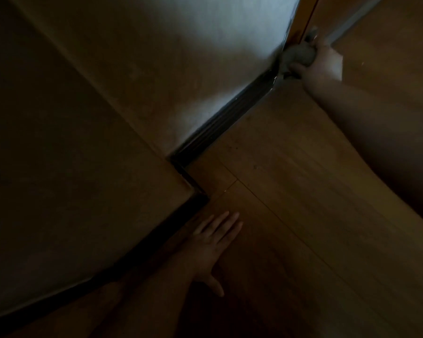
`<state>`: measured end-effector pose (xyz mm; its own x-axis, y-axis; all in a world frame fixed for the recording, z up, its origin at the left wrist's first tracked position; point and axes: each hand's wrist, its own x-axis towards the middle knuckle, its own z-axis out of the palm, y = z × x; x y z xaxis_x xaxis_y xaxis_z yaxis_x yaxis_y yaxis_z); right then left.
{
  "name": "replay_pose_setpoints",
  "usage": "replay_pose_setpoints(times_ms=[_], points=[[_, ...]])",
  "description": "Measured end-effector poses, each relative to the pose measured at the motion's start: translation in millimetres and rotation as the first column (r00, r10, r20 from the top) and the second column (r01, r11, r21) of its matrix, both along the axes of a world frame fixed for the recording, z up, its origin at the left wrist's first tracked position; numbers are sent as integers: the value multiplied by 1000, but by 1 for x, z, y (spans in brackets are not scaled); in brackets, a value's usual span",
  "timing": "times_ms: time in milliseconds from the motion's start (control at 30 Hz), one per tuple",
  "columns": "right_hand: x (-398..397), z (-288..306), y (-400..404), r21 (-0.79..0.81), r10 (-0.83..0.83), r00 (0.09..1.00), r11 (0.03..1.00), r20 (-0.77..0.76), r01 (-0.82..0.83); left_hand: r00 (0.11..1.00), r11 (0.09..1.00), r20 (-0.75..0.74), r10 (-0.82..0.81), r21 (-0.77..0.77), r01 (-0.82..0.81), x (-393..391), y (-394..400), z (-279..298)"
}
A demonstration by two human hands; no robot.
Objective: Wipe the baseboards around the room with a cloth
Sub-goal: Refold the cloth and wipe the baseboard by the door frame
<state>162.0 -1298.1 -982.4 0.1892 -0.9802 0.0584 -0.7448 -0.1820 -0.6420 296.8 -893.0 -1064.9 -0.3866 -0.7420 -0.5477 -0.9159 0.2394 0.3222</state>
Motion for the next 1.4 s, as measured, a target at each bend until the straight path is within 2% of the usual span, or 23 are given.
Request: replay_pose_setpoints(times_ms=[133, 267, 333, 433, 533, 733, 933, 1067, 1133, 1267, 1333, 1400], points=[[6, 3, 70, 20, 175, 982, 984, 64, -177, 1000, 1000, 11, 4, 11, -4, 0, 0, 5], [36, 8, 157, 97, 524, 836, 835, 164, -542, 1000, 1000, 18, -4, 13, 3, 1, -3, 8], [57, 8, 188, 119, 596, 775, 771, 212, -626, 1000, 1000, 21, -4, 14, 4, 2, -3, 9], [80, -2, 215, 198, 630, 737, 711, 246, -675, 999, 1000, 41, -2, 12, 2, 1, 0, 7], [89, -12, 221, 222, 578, 768, 739, 277, -636, 999, 1000, 34, 2, 16, -3, 1, 0, 5], [94, -8, 199, 217, 525, 831, 802, 184, -556, 1000, 1000, 30, 8, 11, -9, 2, 1, 4], [56, 15, 113, 246, 364, 931, 899, 35, -361, 1000, 1000, 22, -3, 5, 3, 2, 1, 1], [32, 24, 49, 172, 242, 963, 960, -116, -221, 1000, 1000, 16, 1, 6, -1, 2, 0, -1], [24, 24, 22, 178, 149, 984, 975, -94, -130, 1000, 1000, 20, 0, 2, 0, 2, 1, -1], [20, 17, 5, 253, -87, 990, 966, 110, 56, 1000, 1000, 29, -2, 6, 2, 1, 1, 0], [20, 12, 22, 165, -94, 995, 983, 46, 85, 999, 1000, 42, -8, 1, 8, 1, 0, 1], [18, 7, 51, 76, -39, 999, 996, -14, 40, 998, 1000, 55, -12, -4, 12, 1, 0, 1]])
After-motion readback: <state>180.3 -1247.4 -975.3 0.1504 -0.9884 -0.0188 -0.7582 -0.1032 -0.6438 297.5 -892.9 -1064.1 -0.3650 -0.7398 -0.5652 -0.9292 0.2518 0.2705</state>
